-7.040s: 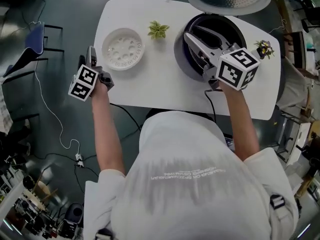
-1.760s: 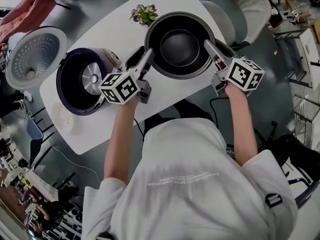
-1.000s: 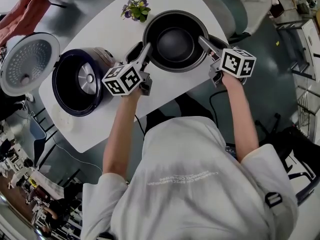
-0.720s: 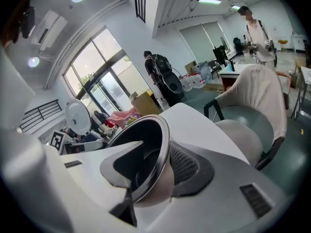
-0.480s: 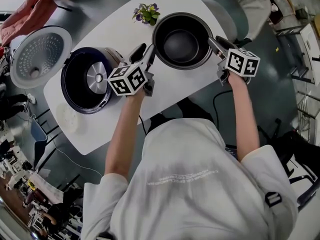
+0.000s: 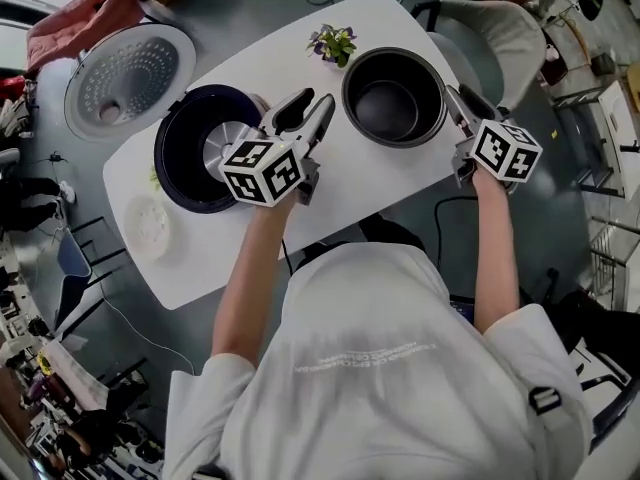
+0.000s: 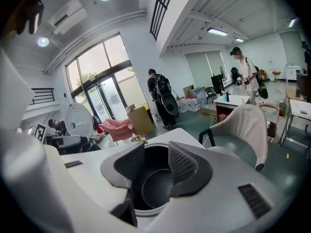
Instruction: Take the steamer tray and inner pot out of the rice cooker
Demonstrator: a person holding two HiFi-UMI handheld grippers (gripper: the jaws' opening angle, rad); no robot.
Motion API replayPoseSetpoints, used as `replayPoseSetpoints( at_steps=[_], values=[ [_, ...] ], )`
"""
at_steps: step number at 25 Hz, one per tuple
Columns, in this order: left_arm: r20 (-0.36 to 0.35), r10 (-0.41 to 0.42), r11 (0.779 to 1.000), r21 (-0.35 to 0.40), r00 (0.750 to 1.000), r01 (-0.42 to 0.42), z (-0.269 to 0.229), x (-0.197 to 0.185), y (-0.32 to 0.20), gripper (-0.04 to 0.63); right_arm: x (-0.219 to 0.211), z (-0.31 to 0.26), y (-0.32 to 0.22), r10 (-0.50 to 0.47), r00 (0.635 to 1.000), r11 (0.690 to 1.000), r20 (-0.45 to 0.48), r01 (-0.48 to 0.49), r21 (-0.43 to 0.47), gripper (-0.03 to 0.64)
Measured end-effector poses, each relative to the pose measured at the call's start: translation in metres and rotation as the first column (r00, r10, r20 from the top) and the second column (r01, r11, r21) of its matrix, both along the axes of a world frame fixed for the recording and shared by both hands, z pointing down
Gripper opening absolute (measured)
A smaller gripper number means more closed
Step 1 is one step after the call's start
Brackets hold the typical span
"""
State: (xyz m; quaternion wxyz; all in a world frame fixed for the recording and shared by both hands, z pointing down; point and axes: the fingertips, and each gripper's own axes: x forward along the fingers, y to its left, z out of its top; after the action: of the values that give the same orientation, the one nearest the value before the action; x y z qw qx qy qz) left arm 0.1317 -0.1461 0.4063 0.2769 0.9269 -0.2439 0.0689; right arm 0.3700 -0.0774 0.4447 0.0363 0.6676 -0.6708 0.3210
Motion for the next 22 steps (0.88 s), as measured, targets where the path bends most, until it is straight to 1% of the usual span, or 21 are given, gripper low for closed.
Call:
replayPoseSetpoints(
  at_steps=[3, 5, 9, 10, 12, 15, 17, 19, 22],
  values=[
    [-0.023, -0.015, 0.998, 0.055, 1.000, 0.016, -0.026, -0.023, -0.002, 0.163, -0.026, -0.029, -0.015, -0.041, 0.999, 0.997, -0.020, 0.042, 0.069, 0.150],
    [-0.037, -0.029, 0.996, 0.086, 0.999, 0.032, -0.040, -0.042, -0.003, 0.163, -0.046, -0.046, -0.026, -0.073, 0.997, 0.991, -0.028, 0.076, 0.110, 0.132],
    [-0.062, -0.065, 0.986, 0.149, 0.996, 0.073, -0.067, -0.088, -0.007, 0.134, -0.092, -0.080, -0.049, -0.155, 0.988, 0.968, -0.013, 0.154, 0.198, 0.089],
    [-0.057, -0.080, 0.982, 0.168, 0.995, 0.088, -0.071, -0.101, -0.008, 0.123, -0.104, -0.086, -0.054, -0.180, 0.983, 0.961, -0.018, 0.180, 0.212, 0.077],
    [-0.020, -0.118, 0.970, 0.213, 0.993, 0.119, -0.077, -0.129, -0.012, 0.106, -0.127, -0.096, -0.064, -0.232, 0.972, 0.945, -0.038, 0.235, 0.227, 0.064],
    [0.059, -0.185, 0.944, 0.288, 0.981, 0.160, -0.084, -0.167, -0.017, 0.084, -0.157, -0.106, -0.078, -0.303, 0.949, 0.920, -0.082, 0.314, 0.235, 0.058],
    [0.105, -0.240, 0.919, 0.346, 0.965, 0.191, -0.090, -0.190, -0.021, 0.059, -0.176, -0.112, -0.085, -0.353, 0.929, 0.897, -0.112, 0.370, 0.242, 0.055],
    [0.140, -0.298, 0.888, 0.403, 0.944, 0.220, -0.097, -0.210, -0.024, 0.029, -0.196, -0.118, -0.088, -0.413, 0.898, 0.862, -0.151, 0.439, 0.254, 0.046],
    [0.166, -0.365, 0.851, 0.458, 0.916, 0.256, -0.108, -0.234, -0.028, 0.015, -0.226, -0.130, -0.091, -0.482, 0.846, 0.801, -0.227, 0.531, 0.277, 0.037]
  ],
)
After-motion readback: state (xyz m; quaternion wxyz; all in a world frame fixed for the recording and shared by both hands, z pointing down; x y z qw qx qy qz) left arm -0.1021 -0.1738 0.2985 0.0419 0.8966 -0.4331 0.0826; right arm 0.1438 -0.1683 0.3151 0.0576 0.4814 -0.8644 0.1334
